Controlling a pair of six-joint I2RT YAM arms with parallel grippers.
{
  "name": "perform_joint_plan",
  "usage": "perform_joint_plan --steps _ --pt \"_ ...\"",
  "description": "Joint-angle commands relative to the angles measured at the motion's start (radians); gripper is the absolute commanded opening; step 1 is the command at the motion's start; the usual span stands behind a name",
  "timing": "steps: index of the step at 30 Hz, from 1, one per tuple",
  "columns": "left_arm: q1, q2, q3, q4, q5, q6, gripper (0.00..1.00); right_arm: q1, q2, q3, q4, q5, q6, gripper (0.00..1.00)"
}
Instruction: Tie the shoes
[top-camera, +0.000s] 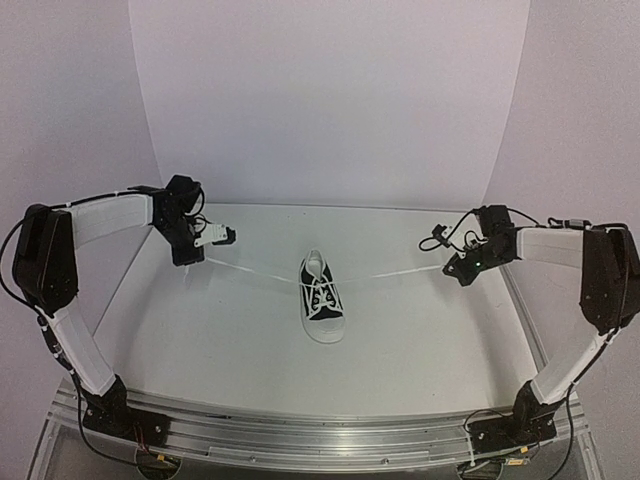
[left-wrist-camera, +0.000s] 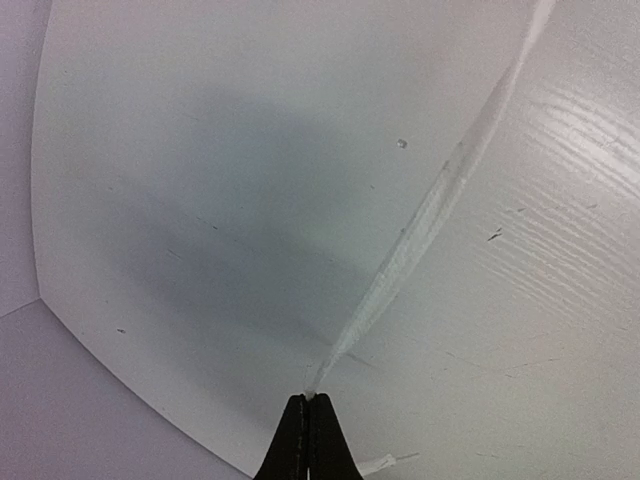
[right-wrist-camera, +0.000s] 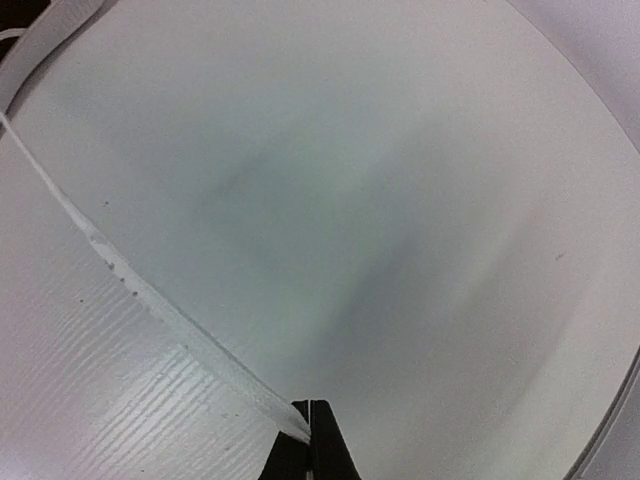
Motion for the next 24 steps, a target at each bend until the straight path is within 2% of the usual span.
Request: perform_joint_plan --steps 1,6,11,19,24 --pt "-0.027 -0.026 0.194 -0.098 0.068 -0.179 0.00 0.034 0.005 -0.044 -0.029 0.023 0.029 0.00" --pt "-0.025 -0.067 0.059 -0.036 0.015 -0.073 0.00 0.023 0.025 -0.036 -0.030 0.074 0.039 0.00" --pt "0.008 -0.090 -0.055 0.033 -0.029 -0.003 0.00 -0.058 0.012 -0.030 -0.030 0.085 0.056 0.00" --pt "0.029 -0.092 -0.072 0.047 -0.038 0.023 0.00 -0.062 0.014 -0.051 -0.036 0.028 0.084 0.00" --pt "0.014 -0.096 0.001 -0.023 0.011 -0.039 0.00 0.031 -0.023 -0.089 -0.041 -0.055 0.025 0.00"
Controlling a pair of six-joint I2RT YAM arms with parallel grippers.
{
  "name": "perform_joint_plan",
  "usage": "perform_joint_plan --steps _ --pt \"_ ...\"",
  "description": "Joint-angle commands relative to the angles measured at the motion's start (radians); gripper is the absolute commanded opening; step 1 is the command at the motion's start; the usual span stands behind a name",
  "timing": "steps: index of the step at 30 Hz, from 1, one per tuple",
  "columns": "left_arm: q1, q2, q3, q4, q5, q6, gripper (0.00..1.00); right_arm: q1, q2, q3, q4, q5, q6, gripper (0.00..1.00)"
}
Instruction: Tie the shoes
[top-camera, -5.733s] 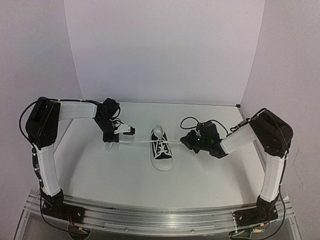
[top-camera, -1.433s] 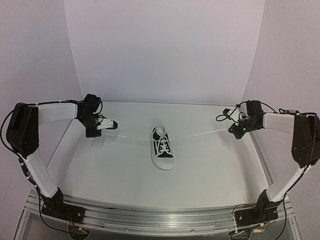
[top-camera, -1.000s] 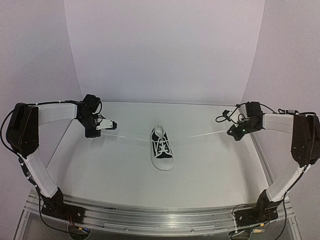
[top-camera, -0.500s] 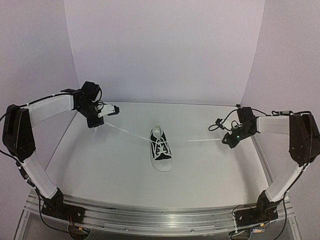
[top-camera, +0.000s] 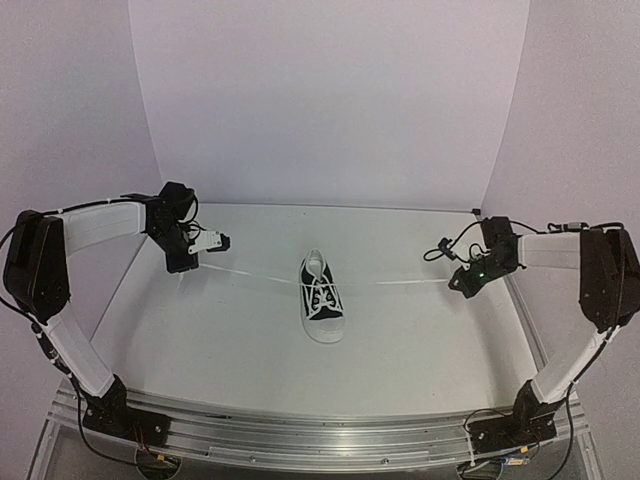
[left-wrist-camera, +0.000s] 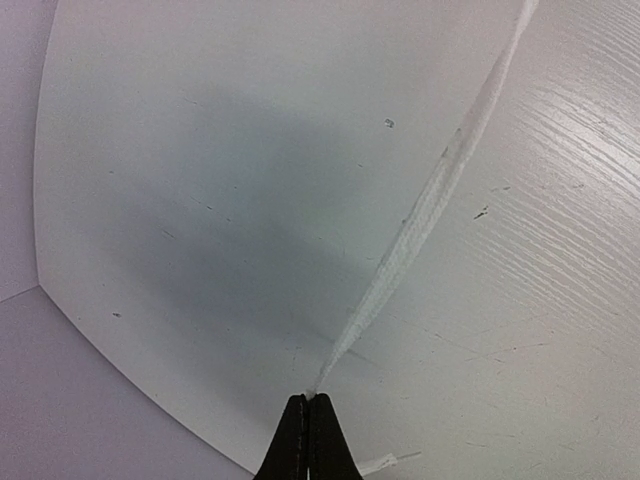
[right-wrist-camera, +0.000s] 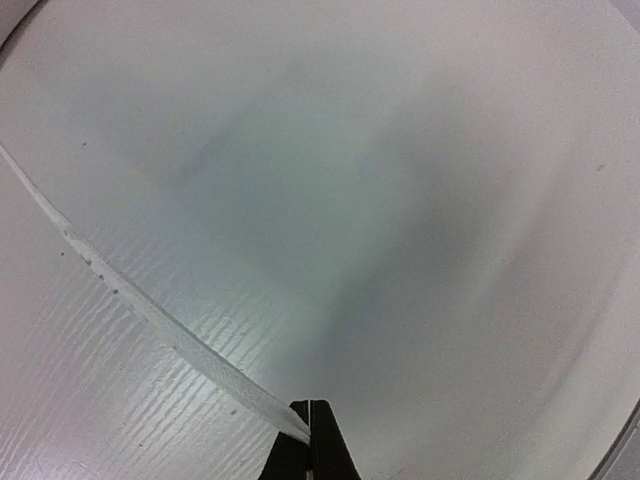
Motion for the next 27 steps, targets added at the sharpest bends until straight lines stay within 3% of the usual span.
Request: perform_joint_plan --steps 1,7,11,18,19,20,21,27 --pt "-0.009 -0.033 0.116 -0.074 0.043 -0.065 0.00 0.066 -0.040 -0.035 -0.019 -0.080 -0.036 0.00" --pt "-0.033 -0.056 0.319 -0.210 0.278 -0.277 0.00 0.142 0.005 -0.036 -0.107 0.042 -0.167 0.00" --pt "-0.051 -0.090 0.368 -0.221 0.360 -0.336 0.00 0.167 0.029 -0.046 -0.120 0.070 -0.197 0.08" --pt "-0.141 -0.138 0.346 -0.215 0.421 -0.362 0.00 0.188 0.046 -0.029 -0.123 0.027 -0.178 0.50" --pt "-0.145 -0.142 0.345 -0.212 0.426 -0.367 0.00 0.188 0.037 -0.026 -0.123 0.026 -0.174 0.58" --pt "-0.147 -0.144 0.351 -0.213 0.427 -0.371 0.00 0.188 0.026 -0.021 -0.123 0.028 -0.173 0.80" --pt "-0.148 -0.144 0.358 -0.213 0.428 -0.377 0.00 0.188 0.010 -0.016 -0.123 0.028 -0.172 0.85" --pt "-0.150 -0.150 0.429 -0.215 0.439 -0.421 0.00 0.196 -0.117 0.088 -0.124 -0.084 -0.099 0.88"
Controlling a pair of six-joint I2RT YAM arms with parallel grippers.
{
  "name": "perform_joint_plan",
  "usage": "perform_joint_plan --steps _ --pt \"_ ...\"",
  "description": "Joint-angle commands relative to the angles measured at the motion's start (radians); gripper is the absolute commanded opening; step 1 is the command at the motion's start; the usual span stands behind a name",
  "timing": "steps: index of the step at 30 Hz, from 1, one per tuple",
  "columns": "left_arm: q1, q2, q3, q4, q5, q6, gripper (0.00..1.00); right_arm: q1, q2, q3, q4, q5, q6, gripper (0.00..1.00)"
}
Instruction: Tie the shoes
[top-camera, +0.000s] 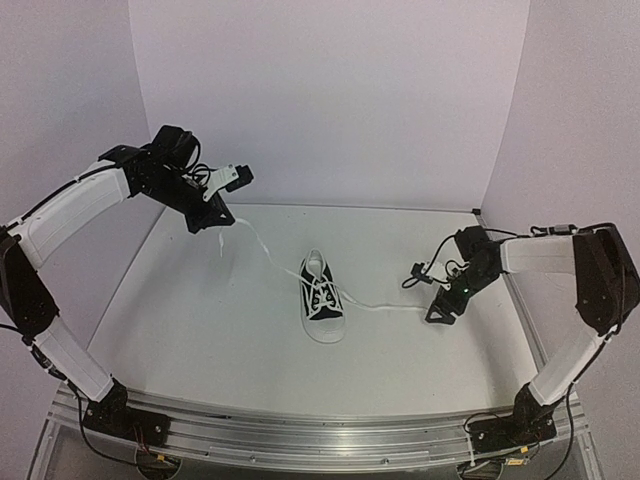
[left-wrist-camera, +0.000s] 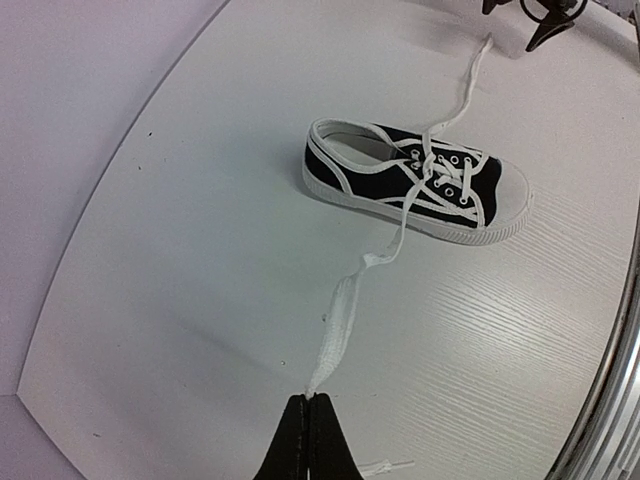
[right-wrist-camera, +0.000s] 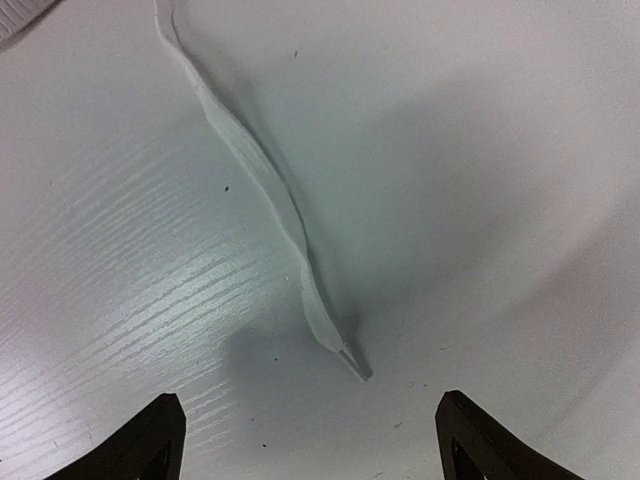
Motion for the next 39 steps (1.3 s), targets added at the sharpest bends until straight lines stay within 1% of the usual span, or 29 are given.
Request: perform_joint_plan --steps 1,3,5,6,9,10,12,15,18,21,26,28,31,35,36,39 --pt "0.002 -0.045 0.090 -0.006 0.038 -0.058 0.00 0.028 -0.136 0.156 0.002 -0.136 0.077 0.88" --pt "0.000 -0.048 0.091 -0.007 0.041 -0.061 0.00 0.098 -0.137 0.228 0.015 -0.163 0.119 0.87" --pt "-0.001 -0.050 0.088 -0.003 0.042 -0.066 0.00 0.157 -0.112 0.276 0.077 -0.203 0.197 0.86" --pt "-0.003 -0.050 0.089 -0.002 0.043 -0.070 0.00 0.194 -0.095 0.297 0.143 -0.220 0.265 0.84" --pt "-0.005 -0.049 0.093 0.001 0.045 -0.076 0.00 0.292 -0.039 0.322 0.330 -0.239 0.379 0.80" --pt "-0.005 -0.049 0.094 0.002 0.046 -0.077 0.00 0.329 0.000 0.351 0.386 -0.237 0.427 0.78" --pt "-0.005 -0.048 0.099 0.005 0.046 -0.080 0.00 0.391 0.072 0.430 0.421 -0.235 0.492 0.74" --pt "-0.005 -0.048 0.102 0.013 0.041 -0.084 0.00 0.460 0.190 0.504 0.486 -0.232 0.527 0.72" --pt "-0.005 -0.050 0.098 0.023 0.033 -0.079 0.00 0.506 0.268 0.520 0.573 -0.255 0.532 0.73" --pt "-0.005 -0.051 0.096 0.023 0.032 -0.074 0.00 0.521 0.325 0.538 0.652 -0.251 0.573 0.74" --pt "-0.005 -0.048 0.091 0.024 0.037 -0.072 0.00 0.525 0.397 0.579 0.678 -0.231 0.591 0.70" --pt "-0.005 -0.048 0.090 0.024 0.035 -0.071 0.00 0.525 0.411 0.581 0.686 -0.219 0.594 0.65" --pt "-0.006 -0.049 0.087 0.026 0.035 -0.069 0.00 0.525 0.434 0.580 0.688 -0.202 0.588 0.46" --pt "-0.005 -0.049 0.083 0.029 0.032 -0.064 0.00 0.524 0.449 0.578 0.687 -0.199 0.586 0.26" --pt "-0.005 -0.050 0.082 0.030 0.032 -0.063 0.00 0.525 0.450 0.577 0.687 -0.199 0.584 0.24" --pt "-0.005 -0.049 0.082 0.032 0.031 -0.061 0.00 0.524 0.449 0.571 0.686 -0.201 0.572 0.25"
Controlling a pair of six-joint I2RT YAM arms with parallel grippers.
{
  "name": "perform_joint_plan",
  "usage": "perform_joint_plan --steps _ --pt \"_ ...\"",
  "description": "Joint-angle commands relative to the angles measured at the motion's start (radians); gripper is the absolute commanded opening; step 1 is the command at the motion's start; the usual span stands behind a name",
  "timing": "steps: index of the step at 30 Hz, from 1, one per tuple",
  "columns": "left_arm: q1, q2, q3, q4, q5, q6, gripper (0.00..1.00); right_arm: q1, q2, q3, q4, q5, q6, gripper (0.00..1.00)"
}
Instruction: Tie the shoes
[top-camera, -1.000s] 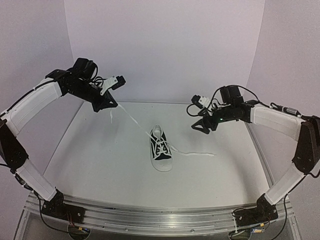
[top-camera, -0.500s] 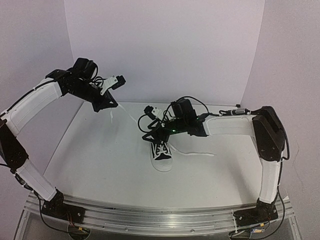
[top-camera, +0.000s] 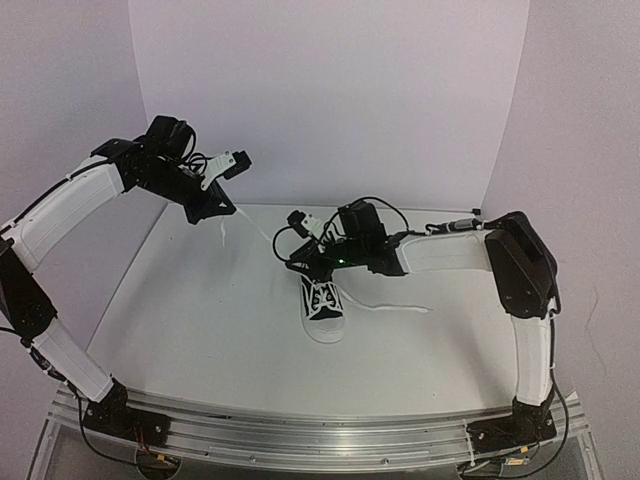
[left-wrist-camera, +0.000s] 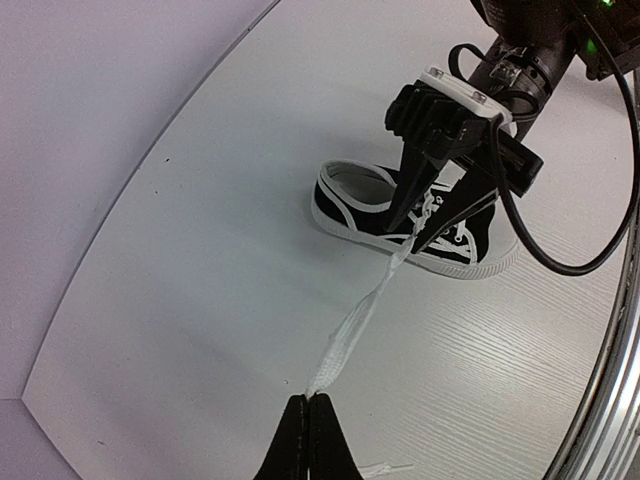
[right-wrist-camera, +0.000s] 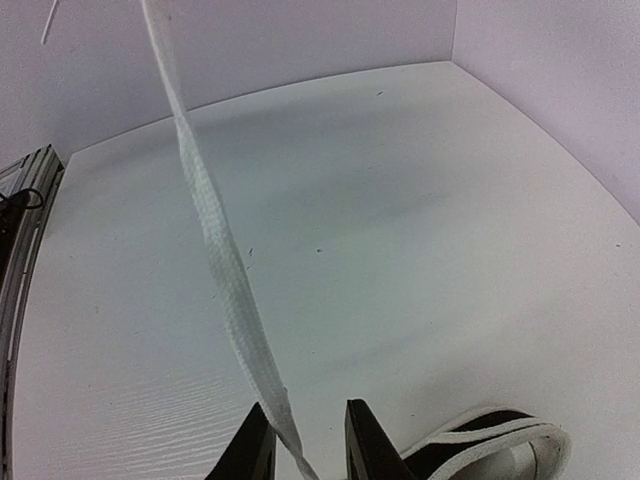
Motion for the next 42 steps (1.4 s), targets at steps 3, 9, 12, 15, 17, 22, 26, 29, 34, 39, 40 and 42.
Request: perform_joint_plan --steps 3,9,12,15,17,22,26,29,34,39,40,42 --pt "-0.005 -0.032 0.030 0.028 0.007 0.001 0.00 -0.001 0.019 0.020 0.029 0.006 -0.018 0.20" --pt "-0.005 -0.036 0.028 0.027 0.000 0.007 0.00 -0.001 -0.001 -0.033 0.021 0.025 -0.036 0.16" --pt "-0.005 -0.037 0.024 0.028 0.001 0.011 0.00 -0.001 -0.008 -0.049 0.012 0.029 -0.040 0.16" --pt "-0.005 -0.036 0.023 0.028 -0.001 0.014 0.00 -0.003 -0.013 -0.060 0.004 0.040 -0.044 0.15" --pt "-0.004 -0.036 0.022 0.027 -0.001 0.014 0.00 -0.006 -0.017 -0.062 0.002 0.044 -0.045 0.15" --pt "-0.005 -0.037 0.020 0.024 -0.001 0.015 0.00 -0.012 -0.024 -0.060 0.000 0.048 -0.040 0.14" --pt "-0.005 -0.037 0.017 0.024 -0.001 0.017 0.00 -0.012 -0.029 -0.050 -0.008 0.043 -0.047 0.15" --pt "-0.005 -0.037 0.017 0.025 -0.001 0.017 0.00 -0.012 -0.030 -0.041 -0.010 0.032 -0.048 0.15" --pt "-0.005 -0.038 0.014 0.024 0.002 0.018 0.00 -0.012 -0.024 -0.022 -0.011 0.012 -0.044 0.17" --pt "-0.005 -0.038 0.011 0.024 0.001 0.018 0.00 -0.012 -0.022 -0.013 -0.011 0.003 -0.046 0.10" --pt "-0.005 -0.039 0.008 0.022 0.000 0.018 0.00 -0.012 -0.024 -0.014 -0.011 0.001 -0.046 0.05" --pt "-0.004 -0.041 -0.002 0.022 0.001 0.018 0.00 -0.012 -0.029 -0.016 -0.010 -0.001 -0.049 0.00"
